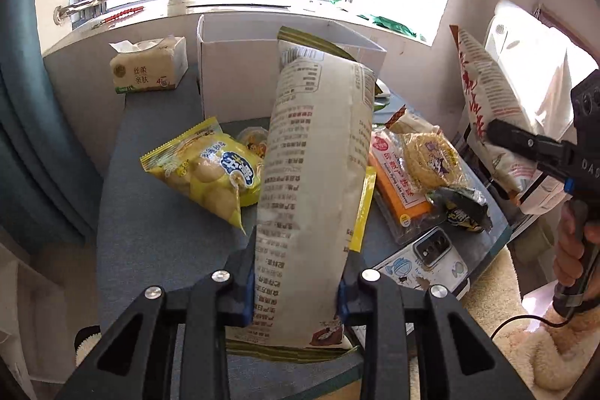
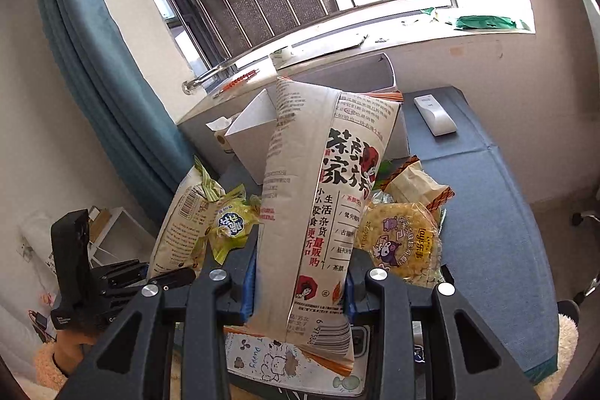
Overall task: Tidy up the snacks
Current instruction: 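Grasp a long white snack bag with each tool and drop both into the white box, then withdraw both tools from the box back over the snack pile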
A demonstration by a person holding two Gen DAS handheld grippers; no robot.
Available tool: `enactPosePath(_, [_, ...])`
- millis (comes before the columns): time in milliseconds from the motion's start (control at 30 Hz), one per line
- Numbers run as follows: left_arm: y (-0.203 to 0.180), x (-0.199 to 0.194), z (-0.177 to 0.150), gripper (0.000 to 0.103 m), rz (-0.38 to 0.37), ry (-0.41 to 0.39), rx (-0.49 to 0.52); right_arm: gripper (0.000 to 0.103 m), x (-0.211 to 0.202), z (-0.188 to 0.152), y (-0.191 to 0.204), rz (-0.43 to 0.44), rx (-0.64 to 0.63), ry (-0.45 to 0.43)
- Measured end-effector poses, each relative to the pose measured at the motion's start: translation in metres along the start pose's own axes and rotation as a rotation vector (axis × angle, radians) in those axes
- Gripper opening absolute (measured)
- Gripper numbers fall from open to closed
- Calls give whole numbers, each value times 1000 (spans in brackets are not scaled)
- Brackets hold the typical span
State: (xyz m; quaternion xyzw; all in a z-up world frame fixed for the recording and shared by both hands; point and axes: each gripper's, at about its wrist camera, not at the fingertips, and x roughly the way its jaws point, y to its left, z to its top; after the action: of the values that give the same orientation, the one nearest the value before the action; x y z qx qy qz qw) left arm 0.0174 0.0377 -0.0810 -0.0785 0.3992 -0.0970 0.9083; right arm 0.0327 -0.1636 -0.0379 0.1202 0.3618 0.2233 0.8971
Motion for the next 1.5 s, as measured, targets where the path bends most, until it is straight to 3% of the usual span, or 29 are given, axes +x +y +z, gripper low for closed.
enactPosePath(200, [5, -13, 54, 34, -110, -128, -110, 38, 11, 21, 9, -8, -75, 0])
enactPosePath(367, [15, -3, 113, 34, -126, -177, -166, 38, 33, 62, 13, -14, -160, 26])
enactPosePath(500, [27, 22, 170, 34, -94, -166, -213, 38, 68, 113, 11, -29, -222, 60])
enactPosePath(767, [57, 105, 260, 34, 15, -44, -263, 39, 179, 226, -19, -126, -176, 206])
enactPosePath(900, [72, 143, 274, 36, 82, 26, -285, 40, 210, 250, -34, -200, -162, 227])
enactPosePath(933, [74, 150, 274, 37, 84, 47, -278, 46, 216, 252, -40, -208, -153, 239])
enactPosePath(967, [77, 153, 274, 46, 100, 55, -272, 68, 220, 253, -44, -204, -137, 262])
enactPosePath(1000, [80, 155, 273, 70, 131, 60, -265, 82, 224, 254, -49, -196, -121, 276])
enactPosePath(1033, [82, 156, 271, 85, 157, 62, -262, 102, 224, 254, -52, -201, -109, 271])
enactPosePath(1067, [85, 154, 268, 103, 167, 52, -263, 103, 222, 252, -54, -211, -114, 256])
enactPosePath(1200, [93, 146, 262, 103, 146, 51, -264, 103, 207, 248, -52, -233, -187, 204])
enactPosePath(1500, [76, 80, 251, 103, 142, -162, -168, 103, 137, 237, -25, -118, -235, 47])
